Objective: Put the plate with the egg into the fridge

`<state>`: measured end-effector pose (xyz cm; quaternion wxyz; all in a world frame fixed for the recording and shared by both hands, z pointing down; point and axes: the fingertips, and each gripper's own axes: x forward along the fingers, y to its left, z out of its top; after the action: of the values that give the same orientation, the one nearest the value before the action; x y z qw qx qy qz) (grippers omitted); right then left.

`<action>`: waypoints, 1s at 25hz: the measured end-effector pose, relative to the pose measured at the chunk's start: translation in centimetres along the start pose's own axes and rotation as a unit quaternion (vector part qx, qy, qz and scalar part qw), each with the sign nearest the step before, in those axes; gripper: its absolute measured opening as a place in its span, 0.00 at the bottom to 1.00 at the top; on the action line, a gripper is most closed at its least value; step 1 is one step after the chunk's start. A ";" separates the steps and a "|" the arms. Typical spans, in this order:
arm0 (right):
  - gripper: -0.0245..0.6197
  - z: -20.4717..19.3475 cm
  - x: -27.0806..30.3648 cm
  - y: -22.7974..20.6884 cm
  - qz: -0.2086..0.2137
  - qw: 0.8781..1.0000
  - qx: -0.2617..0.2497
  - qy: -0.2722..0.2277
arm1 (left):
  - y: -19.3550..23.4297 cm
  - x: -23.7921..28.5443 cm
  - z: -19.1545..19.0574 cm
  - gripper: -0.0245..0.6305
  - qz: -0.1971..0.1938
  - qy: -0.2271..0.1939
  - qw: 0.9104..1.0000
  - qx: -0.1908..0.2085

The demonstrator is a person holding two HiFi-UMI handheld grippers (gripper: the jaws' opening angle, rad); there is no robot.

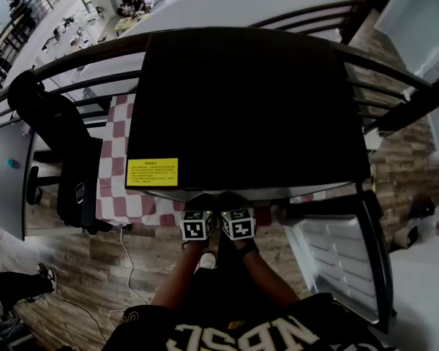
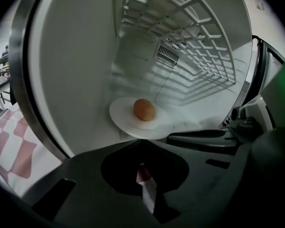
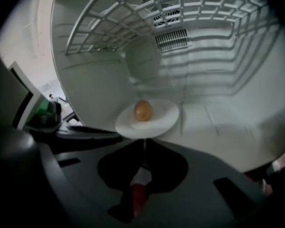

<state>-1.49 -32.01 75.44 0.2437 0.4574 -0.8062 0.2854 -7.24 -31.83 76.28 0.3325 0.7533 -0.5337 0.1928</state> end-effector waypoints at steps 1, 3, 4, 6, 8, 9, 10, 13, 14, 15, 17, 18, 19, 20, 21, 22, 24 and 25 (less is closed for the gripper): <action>0.10 0.2 0.1 0.0 0.002 1.000 0.000 -0.001 | 0.1 0.1 0.1 0.07 0.002 0.001 1.000 -0.002; 0.10 0.7 0.3 0.0 0.003 1.000 -0.002 0.000 | 0.4 0.3 0.3 0.07 0.007 0.001 1.000 -0.007; 0.10 0.8 0.5 -0.1 0.002 1.000 -0.003 0.001 | 0.4 0.4 0.5 0.07 0.008 0.000 1.000 -0.009; 0.10 1.4 0.6 -0.3 0.001 1.000 -0.005 -0.001 | 0.3 0.6 1.0 0.07 0.007 -0.002 1.000 -0.012; 0.10 1.9 0.7 -0.2 0.005 1.000 -0.003 -0.003 | 0.1 0.6 1.4 0.07 0.005 -0.001 1.000 -0.018; 0.10 1.9 0.8 -0.1 0.006 1.000 -0.004 0.002 | 0.1 0.6 1.6 0.07 0.005 0.000 1.000 -0.021; 0.10 1.8 0.9 -0.2 0.006 1.000 -0.004 0.009 | 0.2 0.7 1.6 0.07 0.007 0.000 1.000 -0.023; 0.10 2.0 1.1 -0.6 -0.002 1.000 -0.011 0.013 | 0.5 1.0 1.8 0.07 0.011 -0.001 1.000 -0.024; 0.10 2.1 1.2 -0.6 -0.003 1.000 -0.011 0.011 | 0.5 1.1 1.8 0.07 0.011 -0.003 1.000 -0.025; 0.10 2.1 1.3 -0.5 -0.001 1.000 -0.009 0.011 | 0.5 1.1 2.0 0.07 0.010 -0.006 1.000 -0.025; 0.10 2.1 1.2 -0.5 -0.002 1.000 -0.007 0.011 | 0.3 1.0 2.4 0.07 0.008 -0.011 1.000 -0.023; 0.10 2.1 1.1 -0.6 -0.004 1.000 -0.009 0.009 | 0.3 0.8 2.5 0.07 0.009 -0.013 1.000 -0.021; 0.10 2.2 1.1 -0.6 -0.005 1.000 -0.010 0.005 | 0.3 0.7 2.6 0.07 0.009 -0.015 1.000 -0.020; 0.10 2.4 1.0 -0.4 -0.004 1.000 -0.009 -0.001 | 0.3 0.6 2.7 0.07 0.007 -0.019 1.000 -0.019; 0.10 2.6 0.7 -0.1 -0.001 1.000 -0.009 -0.008 | 0.2 0.4 2.7 0.07 0.005 -0.022 1.000 -0.019; 0.10 2.9 0.4 0.1 0.000 1.000 -0.010 -0.014 | 0.2 0.2 2.6 0.07 0.004 -0.024 1.000 -0.018; 0.10 2.9 -0.4 0.5 -0.002 1.000 -0.009 -0.019 | -0.1 -0.7 2.5 0.07 0.001 -0.025 1.000 -0.016; 0.10 2.7 -0.8 0.6 -0.005 1.000 -0.009 -0.022 | -0.3 -1.3 2.6 0.07 -0.002 -0.027 1.000 -0.015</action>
<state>-2.01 -33.10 72.81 0.2312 0.4653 -0.8116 0.2671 -7.56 -32.69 73.51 0.3295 0.7541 -0.5441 0.1633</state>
